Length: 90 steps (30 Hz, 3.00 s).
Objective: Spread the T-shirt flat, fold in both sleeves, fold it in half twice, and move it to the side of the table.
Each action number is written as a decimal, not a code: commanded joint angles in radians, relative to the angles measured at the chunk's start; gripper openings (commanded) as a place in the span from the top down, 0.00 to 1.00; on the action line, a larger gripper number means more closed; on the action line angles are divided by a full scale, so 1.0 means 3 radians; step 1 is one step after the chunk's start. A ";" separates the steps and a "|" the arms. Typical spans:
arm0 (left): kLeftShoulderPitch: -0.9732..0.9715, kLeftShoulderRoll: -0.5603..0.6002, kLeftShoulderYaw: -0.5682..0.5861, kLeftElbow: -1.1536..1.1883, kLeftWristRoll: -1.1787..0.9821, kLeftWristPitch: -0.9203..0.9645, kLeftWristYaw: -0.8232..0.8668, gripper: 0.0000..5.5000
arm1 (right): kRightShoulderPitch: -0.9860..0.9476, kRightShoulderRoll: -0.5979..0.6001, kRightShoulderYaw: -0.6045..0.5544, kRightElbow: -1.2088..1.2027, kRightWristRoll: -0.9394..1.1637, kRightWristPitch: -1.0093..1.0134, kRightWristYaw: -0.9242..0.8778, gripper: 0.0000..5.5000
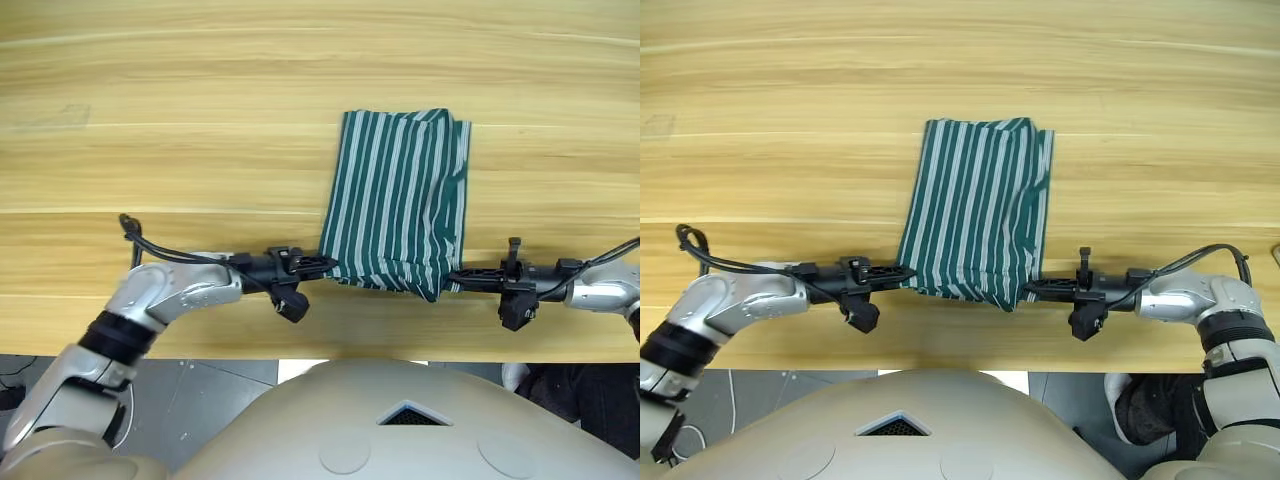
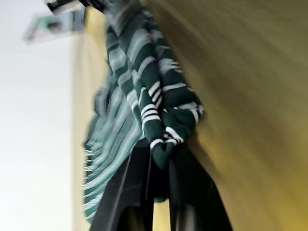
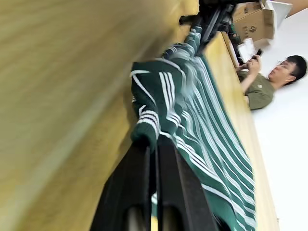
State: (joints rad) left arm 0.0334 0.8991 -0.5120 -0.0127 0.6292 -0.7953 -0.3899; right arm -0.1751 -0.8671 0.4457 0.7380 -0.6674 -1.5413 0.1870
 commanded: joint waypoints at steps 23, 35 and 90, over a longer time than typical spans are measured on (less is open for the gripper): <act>0.0799 0.0372 0.0746 -0.1211 -0.2281 0.1597 -0.1384 0.96 | 0.0569 -0.0477 0.0237 -0.2850 0.4177 0.4122 0.2811 1.00; 0.1498 0.0717 0.1820 -0.2484 -0.3412 0.2610 -0.1870 0.96 | 0.0913 -0.0309 -0.0566 -0.3238 0.4375 0.4857 0.3143 1.00; 0.0024 -0.1043 0.1489 0.0045 -0.3068 0.2962 -0.1559 0.87 | -0.0556 0.1835 -0.0942 -0.0916 0.2550 0.4702 0.1812 0.88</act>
State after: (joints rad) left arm 0.0297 0.5866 -0.0775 -0.0038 -0.2976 0.0887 -0.8642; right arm -0.3270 -0.3228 0.1833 0.4539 0.1024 -0.1190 0.7462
